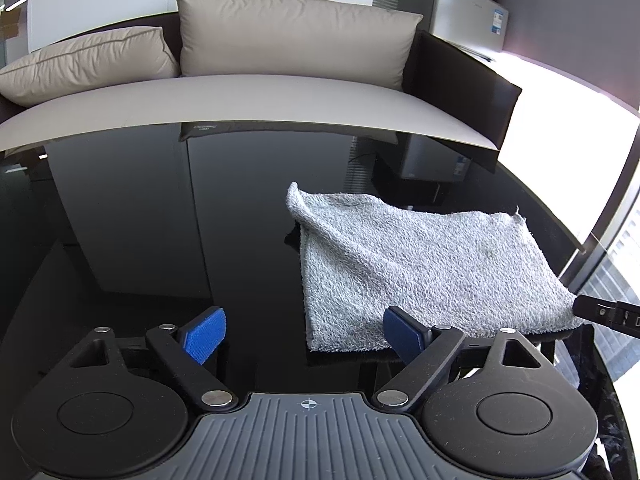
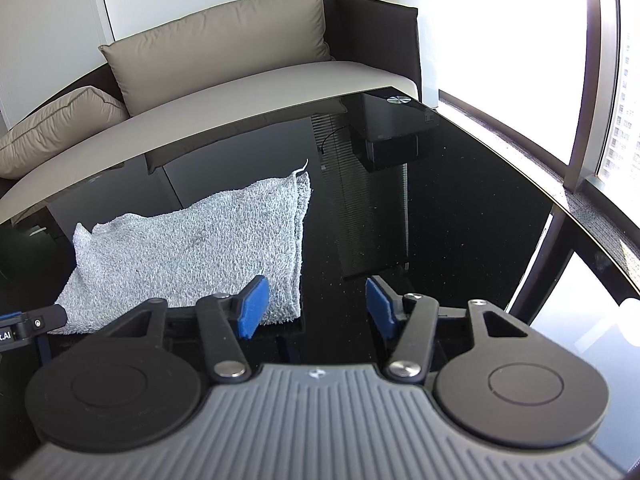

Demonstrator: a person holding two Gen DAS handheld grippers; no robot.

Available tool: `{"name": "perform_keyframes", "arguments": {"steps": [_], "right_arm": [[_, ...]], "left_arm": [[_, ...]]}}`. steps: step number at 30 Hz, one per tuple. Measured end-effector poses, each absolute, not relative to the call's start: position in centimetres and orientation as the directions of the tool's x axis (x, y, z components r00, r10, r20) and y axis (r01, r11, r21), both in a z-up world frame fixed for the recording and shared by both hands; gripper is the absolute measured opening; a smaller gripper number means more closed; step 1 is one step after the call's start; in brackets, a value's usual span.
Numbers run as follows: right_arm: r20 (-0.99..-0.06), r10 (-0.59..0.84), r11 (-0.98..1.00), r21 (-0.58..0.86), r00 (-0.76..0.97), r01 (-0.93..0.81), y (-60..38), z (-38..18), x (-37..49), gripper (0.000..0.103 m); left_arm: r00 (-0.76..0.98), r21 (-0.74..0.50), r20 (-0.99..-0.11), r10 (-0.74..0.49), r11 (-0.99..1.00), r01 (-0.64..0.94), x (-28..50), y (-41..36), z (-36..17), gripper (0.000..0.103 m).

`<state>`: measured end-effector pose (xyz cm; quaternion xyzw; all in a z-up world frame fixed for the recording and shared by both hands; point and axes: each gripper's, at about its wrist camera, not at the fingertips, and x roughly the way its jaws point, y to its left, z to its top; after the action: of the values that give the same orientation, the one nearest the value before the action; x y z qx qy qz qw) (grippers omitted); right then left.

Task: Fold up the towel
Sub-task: 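Fold the held edge over the towel and open both grippers, then grasp the folded towel's edge with the left gripper and lift it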

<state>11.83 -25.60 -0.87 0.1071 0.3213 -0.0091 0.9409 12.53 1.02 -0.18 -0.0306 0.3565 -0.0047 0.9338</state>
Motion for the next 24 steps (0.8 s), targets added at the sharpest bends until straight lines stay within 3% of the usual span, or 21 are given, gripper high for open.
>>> {"name": "perform_keyframes", "arguments": {"steps": [5,10,12,17,19,24], "right_arm": [[-0.62,0.076,0.967,0.237,0.781,0.094,-25.4,-1.0,12.0,0.049],[-0.625,0.077,0.957,0.265,0.777,0.119,-25.5,-0.9,12.0,0.047],[-0.627,0.078,0.956,0.267,0.775,0.12,-25.4,-0.9,12.0,0.04],[-0.632,0.097,0.957,0.271,0.769,0.102,-24.8,-0.9,12.2,0.027],[-0.633,0.11,0.954,0.283,0.766,0.096,-24.7,-1.0,12.3,0.018],[-0.63,0.126,0.943,0.316,0.766,0.105,-25.0,-1.2,12.5,0.007]], "left_arm": [[0.74,-0.054,-0.672,-0.03,0.999,-0.008,12.7,0.9,-0.4,0.082],[0.731,-0.057,-0.681,-0.042,0.998,0.004,12.9,0.8,-0.6,0.067],[0.728,-0.057,-0.684,-0.046,0.998,0.01,12.9,0.7,-0.7,0.058],[0.728,-0.053,-0.683,-0.058,0.998,0.03,12.8,0.3,-0.7,0.048],[0.728,-0.05,-0.683,-0.058,0.998,0.032,12.7,0.2,-0.7,0.041],[0.726,-0.043,-0.685,-0.069,0.998,0.054,12.6,-0.3,-0.6,0.019]]}}
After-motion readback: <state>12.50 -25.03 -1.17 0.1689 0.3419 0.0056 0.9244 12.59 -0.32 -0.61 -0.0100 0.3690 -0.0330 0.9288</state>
